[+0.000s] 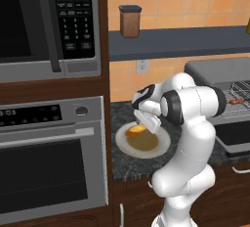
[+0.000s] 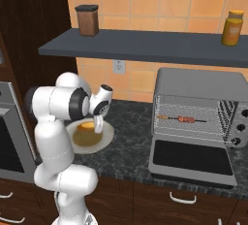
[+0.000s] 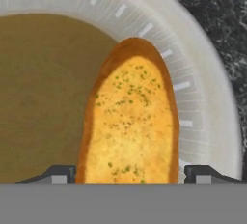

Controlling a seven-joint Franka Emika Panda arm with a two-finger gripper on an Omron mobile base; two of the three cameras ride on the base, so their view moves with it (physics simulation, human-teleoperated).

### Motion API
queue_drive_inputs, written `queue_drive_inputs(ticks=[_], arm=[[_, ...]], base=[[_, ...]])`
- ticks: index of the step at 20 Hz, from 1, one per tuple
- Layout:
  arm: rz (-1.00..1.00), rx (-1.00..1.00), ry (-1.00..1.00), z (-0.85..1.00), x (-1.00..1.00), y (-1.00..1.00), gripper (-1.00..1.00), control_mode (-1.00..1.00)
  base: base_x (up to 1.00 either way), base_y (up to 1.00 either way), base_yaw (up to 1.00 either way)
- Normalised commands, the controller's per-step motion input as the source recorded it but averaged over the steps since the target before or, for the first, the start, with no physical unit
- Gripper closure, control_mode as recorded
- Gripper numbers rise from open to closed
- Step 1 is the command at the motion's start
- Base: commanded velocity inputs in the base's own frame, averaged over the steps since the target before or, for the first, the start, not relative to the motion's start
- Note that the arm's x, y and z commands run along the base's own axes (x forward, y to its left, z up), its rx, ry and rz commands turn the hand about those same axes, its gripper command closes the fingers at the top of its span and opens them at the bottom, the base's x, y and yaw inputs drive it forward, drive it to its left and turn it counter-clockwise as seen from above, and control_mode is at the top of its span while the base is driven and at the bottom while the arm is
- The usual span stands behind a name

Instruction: Pick up the kebab skewer and baguette bread, and place them inside the toaster oven. Close the toaster oven door and start by setting the timer.

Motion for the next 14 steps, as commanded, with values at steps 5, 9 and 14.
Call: queue_drive_inputs(ticks=[5, 9, 14], arm=[[0.0, -0.05, -0.03, -0.39, -0.36, 0.33, -1.0, -1.0], [0.0, -0.05, 0.0, -0.42, 0.0, 0.38, -1.0, -1.0], [0.0, -0.02, 0.0, -0.71, -0.16, 0.25, 1.0, -1.0]], base=[[0.0, 0.0, 0.0], [0.0, 0.0, 0.0], [0.0, 0.0, 0.0]])
